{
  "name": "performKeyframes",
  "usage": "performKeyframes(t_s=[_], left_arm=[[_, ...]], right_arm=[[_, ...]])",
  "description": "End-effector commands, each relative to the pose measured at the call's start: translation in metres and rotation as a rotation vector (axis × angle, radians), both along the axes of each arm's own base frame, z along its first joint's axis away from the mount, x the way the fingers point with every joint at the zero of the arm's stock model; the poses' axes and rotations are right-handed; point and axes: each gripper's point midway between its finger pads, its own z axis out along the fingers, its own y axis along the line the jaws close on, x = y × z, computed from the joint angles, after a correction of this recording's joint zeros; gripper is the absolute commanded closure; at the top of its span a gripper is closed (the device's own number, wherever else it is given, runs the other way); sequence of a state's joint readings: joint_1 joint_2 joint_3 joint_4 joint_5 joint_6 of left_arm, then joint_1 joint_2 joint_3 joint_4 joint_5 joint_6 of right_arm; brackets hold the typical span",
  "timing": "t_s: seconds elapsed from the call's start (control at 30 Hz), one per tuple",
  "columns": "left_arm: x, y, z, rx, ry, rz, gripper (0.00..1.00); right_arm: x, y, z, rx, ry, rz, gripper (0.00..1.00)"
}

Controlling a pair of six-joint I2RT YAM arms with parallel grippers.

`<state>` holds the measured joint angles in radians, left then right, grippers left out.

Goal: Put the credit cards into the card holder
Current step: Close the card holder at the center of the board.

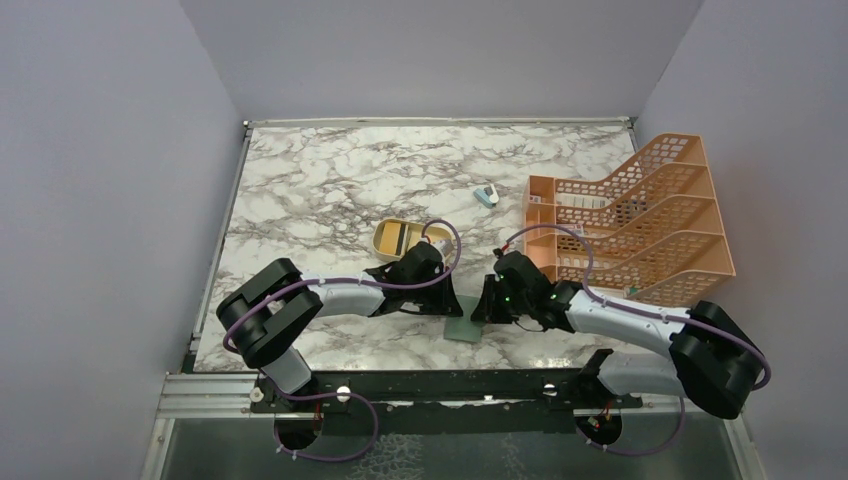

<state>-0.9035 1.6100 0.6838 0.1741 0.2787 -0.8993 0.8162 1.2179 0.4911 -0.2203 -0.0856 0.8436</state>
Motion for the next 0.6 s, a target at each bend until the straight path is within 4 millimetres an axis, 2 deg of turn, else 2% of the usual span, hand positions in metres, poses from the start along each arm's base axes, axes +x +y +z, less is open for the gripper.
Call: performKeyframes(t_s=[0.0,0.57], left_arm=[[-0.01,0.014,-0.019,0.08,0.023,0.001,0.92],[-0.014,0.012,-0.022,0.074,0.032,-0.004,0.92]], right_arm=[[0.004,0.015,0.005,0.046,-0.005,0.035,0.86],[0.003,0.026,0.01,0.083,0.022,0.054,0.92]])
